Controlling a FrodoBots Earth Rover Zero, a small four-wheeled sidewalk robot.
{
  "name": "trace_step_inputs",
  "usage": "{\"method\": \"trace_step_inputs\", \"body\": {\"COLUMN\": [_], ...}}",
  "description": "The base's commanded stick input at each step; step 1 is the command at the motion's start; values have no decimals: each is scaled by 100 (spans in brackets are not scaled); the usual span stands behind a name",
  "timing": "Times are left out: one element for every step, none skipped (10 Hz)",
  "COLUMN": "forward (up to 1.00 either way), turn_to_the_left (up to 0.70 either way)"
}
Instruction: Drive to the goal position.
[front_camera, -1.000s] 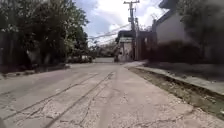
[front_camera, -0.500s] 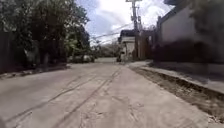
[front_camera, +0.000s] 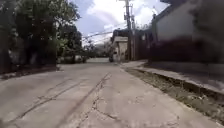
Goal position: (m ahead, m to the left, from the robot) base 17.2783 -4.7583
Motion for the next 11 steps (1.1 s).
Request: {"method": "trace_step_inputs", "body": {"forward": [100,100,100,100,100,100,100,100,100,100,100], "turn_to_the_left": [0,0,0,0,0,0,0,-37,-40,-40,-40]}}
